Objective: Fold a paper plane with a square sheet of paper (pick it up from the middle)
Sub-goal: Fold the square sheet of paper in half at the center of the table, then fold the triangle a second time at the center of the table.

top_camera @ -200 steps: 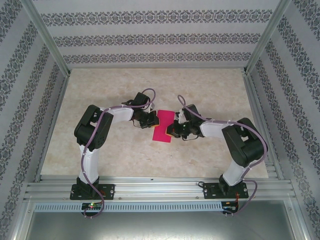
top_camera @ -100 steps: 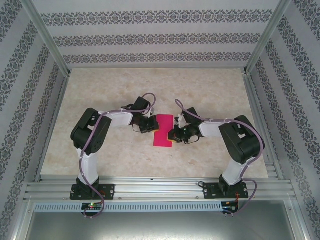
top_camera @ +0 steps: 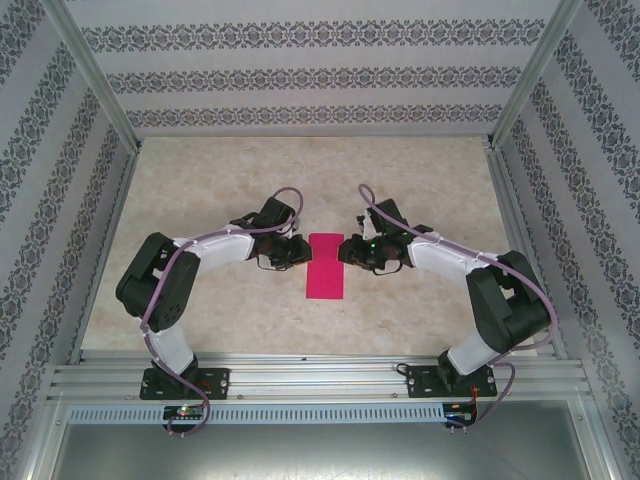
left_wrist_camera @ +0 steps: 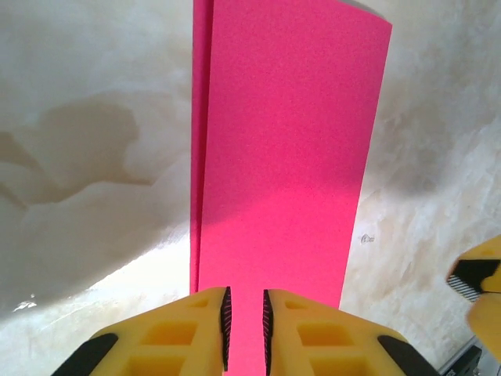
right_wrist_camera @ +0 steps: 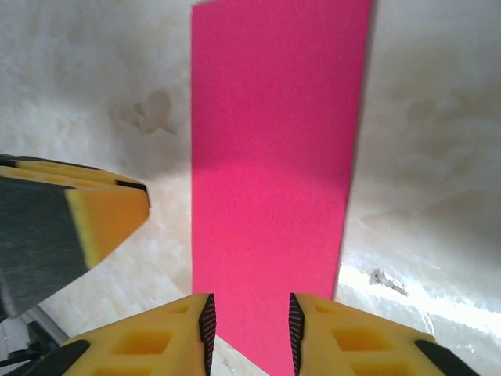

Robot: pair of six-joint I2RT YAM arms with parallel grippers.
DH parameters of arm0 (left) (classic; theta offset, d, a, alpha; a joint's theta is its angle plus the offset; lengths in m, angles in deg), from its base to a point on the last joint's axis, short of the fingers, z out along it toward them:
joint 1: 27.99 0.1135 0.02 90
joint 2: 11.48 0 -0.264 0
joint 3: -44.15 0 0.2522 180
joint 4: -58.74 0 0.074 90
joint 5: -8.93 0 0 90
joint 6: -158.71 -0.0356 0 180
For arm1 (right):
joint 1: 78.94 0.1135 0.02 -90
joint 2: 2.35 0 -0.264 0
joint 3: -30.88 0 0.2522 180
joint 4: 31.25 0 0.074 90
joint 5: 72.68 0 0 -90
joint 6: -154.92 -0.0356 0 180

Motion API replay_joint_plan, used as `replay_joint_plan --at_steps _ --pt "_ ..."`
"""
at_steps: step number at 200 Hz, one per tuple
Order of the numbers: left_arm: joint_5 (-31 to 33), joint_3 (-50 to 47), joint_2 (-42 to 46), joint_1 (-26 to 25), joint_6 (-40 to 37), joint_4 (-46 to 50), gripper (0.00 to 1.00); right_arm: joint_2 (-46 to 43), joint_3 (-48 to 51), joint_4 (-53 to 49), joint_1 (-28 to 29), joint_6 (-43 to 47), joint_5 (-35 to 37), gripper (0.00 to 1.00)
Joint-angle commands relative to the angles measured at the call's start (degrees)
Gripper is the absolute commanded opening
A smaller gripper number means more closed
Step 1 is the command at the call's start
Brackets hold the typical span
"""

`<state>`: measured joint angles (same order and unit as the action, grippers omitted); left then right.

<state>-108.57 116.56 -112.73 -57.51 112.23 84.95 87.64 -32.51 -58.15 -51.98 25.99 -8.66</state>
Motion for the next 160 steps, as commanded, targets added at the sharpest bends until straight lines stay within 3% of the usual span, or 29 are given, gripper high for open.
replay_joint_plan --at_steps 1,12,38,103,160 --pt "0.82 -3.24 2.29 0.86 2.15 -5.04 0.15 -1.35 0.74 -1.41 1.33 -3.23 8.16 0.34" --pt "-0.85 -5.4 3.64 1.53 2.61 -9.17 0.11 -4.19 2.91 1.15 1.89 -4.48 11.67 0.37" --pt "0.67 -8.6 6.15 2.89 3.72 -12.69 0.14 -8.55 4.46 2.39 3.09 -4.16 15.63 0.45" --pt "-3.86 -11.33 2.84 4.71 10.94 -24.98 0.26 0.0 -1.29 0.09 3.86 -4.17 4.45 0.45" --pt "-4.26 -12.99 1.23 4.66 13.25 -29.13 0.35 1.91 -3.98 -3.58 4.11 -3.08 6.14 0.46"
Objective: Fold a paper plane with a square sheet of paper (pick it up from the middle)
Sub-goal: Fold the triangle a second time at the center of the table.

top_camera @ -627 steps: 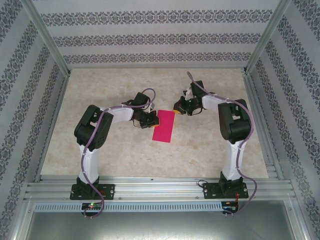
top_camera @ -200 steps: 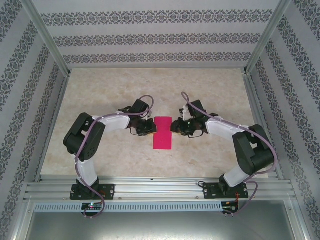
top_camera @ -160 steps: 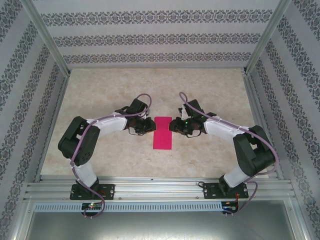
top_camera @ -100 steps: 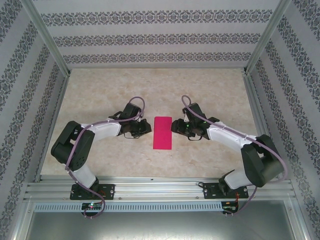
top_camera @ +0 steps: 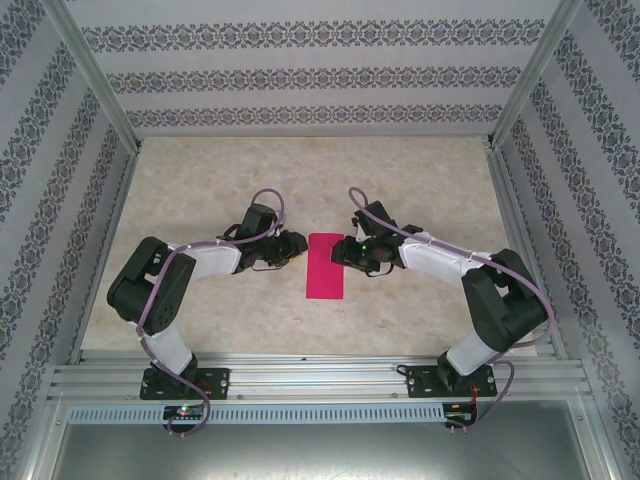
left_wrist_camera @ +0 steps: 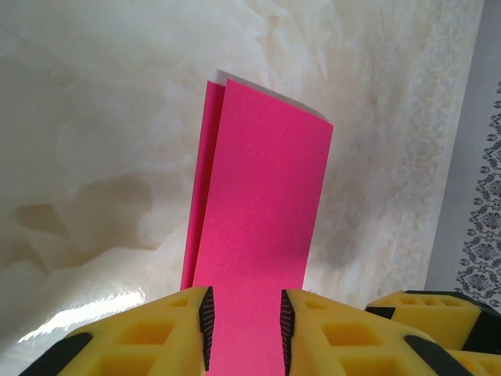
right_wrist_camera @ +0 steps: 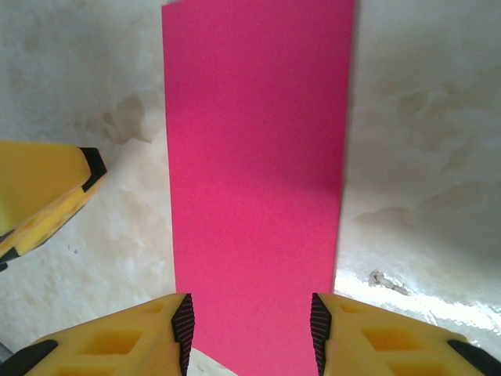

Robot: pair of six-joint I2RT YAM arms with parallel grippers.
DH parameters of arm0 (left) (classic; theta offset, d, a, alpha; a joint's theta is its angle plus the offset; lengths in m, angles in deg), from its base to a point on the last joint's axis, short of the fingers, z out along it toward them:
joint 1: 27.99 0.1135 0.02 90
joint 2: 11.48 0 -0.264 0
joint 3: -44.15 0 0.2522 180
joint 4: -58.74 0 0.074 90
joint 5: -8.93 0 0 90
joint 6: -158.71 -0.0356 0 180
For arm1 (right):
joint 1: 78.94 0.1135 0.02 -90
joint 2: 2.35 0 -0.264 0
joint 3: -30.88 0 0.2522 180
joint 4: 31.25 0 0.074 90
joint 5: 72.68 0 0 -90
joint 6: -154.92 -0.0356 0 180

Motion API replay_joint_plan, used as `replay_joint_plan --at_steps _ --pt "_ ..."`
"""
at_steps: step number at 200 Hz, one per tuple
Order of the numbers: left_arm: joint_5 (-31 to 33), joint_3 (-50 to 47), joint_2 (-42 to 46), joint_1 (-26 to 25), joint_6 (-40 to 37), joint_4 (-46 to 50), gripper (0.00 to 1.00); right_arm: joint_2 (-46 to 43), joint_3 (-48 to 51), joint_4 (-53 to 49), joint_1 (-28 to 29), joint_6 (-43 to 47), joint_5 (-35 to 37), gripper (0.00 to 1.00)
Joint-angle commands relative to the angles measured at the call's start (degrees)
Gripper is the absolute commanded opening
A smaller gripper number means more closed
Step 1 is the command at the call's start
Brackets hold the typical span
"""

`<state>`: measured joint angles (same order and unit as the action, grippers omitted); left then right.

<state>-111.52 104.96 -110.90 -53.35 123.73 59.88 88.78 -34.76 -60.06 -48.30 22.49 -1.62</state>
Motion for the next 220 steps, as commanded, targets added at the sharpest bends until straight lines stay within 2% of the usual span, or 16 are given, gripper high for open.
replay_joint_plan --at_steps 1,72,115,220 --pt "-1.38 -1.41 -0.6 0.54 1.71 -3.98 0.35 0.79 -1.65 -1.62 0.46 0.38 -0.91 0.46" --pt "-4.01 -2.61 -0.78 0.55 -1.5 -1.18 0.41 2.06 2.06 5.17 2.7 -3.57 1.71 0.45" --pt "-4.35 -0.5 -0.95 0.58 -2.85 1.92 0.41 6.44 -0.11 4.7 2.59 -3.36 -0.06 0.44" --pt "-6.41 1.76 -3.67 0.33 -2.33 2.07 0.43 9.61 -0.11 3.82 0.74 -2.38 -0.01 0.43"
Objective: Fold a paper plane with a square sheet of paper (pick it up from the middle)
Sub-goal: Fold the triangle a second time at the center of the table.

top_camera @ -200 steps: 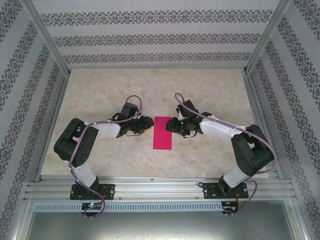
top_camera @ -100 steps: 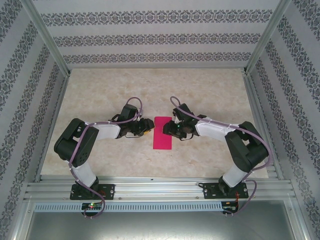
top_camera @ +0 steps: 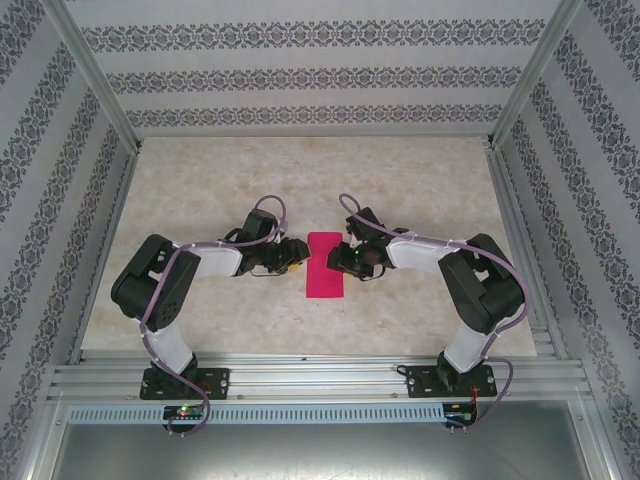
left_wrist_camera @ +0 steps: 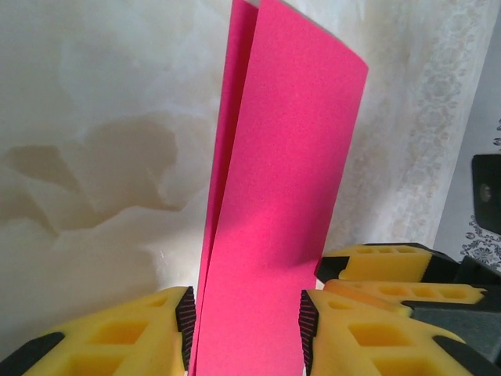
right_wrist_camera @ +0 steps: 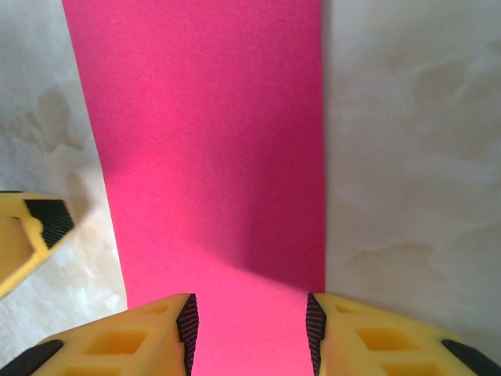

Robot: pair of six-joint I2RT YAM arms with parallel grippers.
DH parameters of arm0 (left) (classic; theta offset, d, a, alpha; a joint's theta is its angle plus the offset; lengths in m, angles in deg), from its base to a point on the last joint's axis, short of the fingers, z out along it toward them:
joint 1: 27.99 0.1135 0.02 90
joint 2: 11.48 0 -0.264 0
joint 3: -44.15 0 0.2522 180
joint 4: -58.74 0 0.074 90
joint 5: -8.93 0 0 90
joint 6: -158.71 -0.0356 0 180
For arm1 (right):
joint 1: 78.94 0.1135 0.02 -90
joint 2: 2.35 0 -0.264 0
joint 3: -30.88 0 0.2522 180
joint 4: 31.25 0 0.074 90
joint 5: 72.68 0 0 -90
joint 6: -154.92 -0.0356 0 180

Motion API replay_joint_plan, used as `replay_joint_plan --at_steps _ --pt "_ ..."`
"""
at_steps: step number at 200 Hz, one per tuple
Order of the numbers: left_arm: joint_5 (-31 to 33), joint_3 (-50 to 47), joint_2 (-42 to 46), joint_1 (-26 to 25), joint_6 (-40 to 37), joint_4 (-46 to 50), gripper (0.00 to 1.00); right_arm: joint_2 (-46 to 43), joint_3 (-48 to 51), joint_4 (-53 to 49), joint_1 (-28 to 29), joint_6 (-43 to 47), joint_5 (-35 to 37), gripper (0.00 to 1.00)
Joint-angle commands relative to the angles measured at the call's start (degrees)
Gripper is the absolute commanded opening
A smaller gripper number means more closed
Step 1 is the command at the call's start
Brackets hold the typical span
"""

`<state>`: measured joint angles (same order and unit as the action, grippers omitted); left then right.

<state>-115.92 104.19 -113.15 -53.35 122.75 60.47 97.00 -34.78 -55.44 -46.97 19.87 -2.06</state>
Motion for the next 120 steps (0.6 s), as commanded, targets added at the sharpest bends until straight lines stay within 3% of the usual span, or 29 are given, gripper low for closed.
replay_joint_plan --at_steps 1,55,120 --pt "-2.04 2.56 -1.47 0.28 -1.37 1.48 0.43 1.38 0.02 -0.76 -0.59 0.24 0.41 0.43" --pt "-1.99 5.91 -3.23 -0.97 -2.45 5.13 0.44 1.99 4.42 3.89 -0.98 -1.6 -0.8 0.43" --pt "2.4 6.28 -2.47 -2.22 -3.01 9.82 0.47 2.42 5.81 4.9 -1.37 -1.85 -1.11 0.43"
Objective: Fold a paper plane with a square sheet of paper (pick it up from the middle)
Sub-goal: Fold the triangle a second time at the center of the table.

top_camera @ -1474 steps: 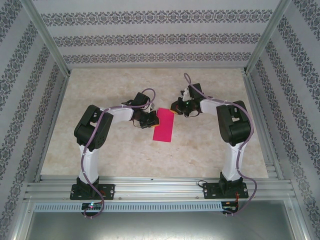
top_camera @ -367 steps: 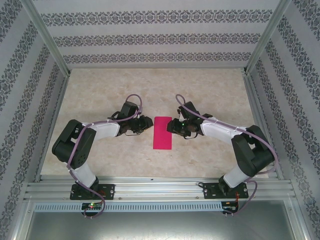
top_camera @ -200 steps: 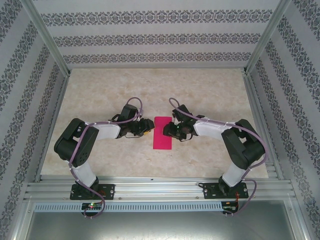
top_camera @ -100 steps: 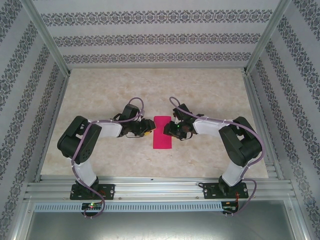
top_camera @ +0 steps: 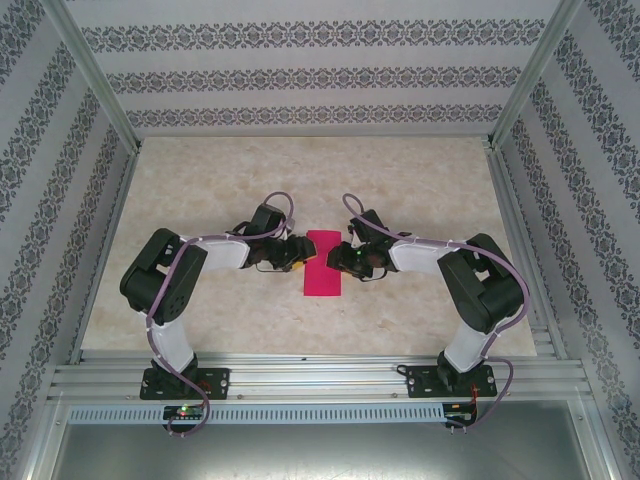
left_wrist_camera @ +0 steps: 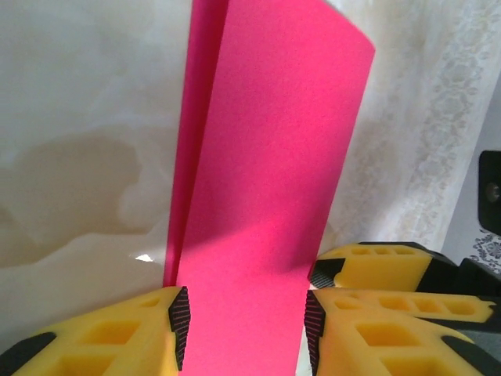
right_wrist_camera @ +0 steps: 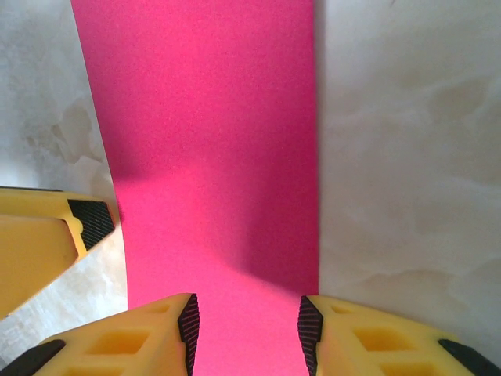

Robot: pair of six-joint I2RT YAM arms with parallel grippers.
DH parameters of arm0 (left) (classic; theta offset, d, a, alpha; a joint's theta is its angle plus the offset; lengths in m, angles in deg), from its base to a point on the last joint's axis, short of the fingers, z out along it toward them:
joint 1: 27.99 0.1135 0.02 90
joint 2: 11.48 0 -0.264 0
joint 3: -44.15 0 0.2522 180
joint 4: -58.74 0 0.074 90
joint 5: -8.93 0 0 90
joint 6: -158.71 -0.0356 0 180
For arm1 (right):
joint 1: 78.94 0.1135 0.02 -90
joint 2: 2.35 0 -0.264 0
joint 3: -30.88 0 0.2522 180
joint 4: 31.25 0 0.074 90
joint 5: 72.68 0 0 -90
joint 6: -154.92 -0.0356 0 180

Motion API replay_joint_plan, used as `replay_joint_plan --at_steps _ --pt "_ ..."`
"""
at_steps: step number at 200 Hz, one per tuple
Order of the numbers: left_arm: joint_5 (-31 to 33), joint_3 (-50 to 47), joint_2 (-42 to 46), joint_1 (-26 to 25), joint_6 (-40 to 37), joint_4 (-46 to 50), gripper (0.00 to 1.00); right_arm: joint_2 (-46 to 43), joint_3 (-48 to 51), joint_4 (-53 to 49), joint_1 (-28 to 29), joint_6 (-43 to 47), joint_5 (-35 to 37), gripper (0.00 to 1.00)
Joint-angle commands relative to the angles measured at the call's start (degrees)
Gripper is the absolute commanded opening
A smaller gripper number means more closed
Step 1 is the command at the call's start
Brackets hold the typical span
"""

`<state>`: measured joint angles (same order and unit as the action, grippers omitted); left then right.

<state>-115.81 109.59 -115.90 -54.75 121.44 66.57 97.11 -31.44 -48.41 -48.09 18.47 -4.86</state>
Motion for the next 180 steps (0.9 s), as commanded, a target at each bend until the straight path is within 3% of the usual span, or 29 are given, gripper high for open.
replay_joint_plan --at_steps 1,43,110,180 --pt "2.3 0.88 0.32 -0.87 -1.72 3.78 0.48 2.27 2.48 -2.14 -0.17 -0.47 1.69 0.43" --pt "3.2 1.11 0.64 -0.97 -2.51 4.8 0.49 1.96 2.92 -1.88 -0.22 -0.74 1.74 0.43" --pt "-1.12 2.79 -1.85 -2.25 -2.1 2.64 0.47 2.05 3.21 -1.08 -0.18 -1.26 1.35 0.43" --pt "4.41 1.52 3.0 -2.16 -2.66 5.5 0.48 2.23 4.25 -0.27 -0.31 -1.53 1.61 0.42"
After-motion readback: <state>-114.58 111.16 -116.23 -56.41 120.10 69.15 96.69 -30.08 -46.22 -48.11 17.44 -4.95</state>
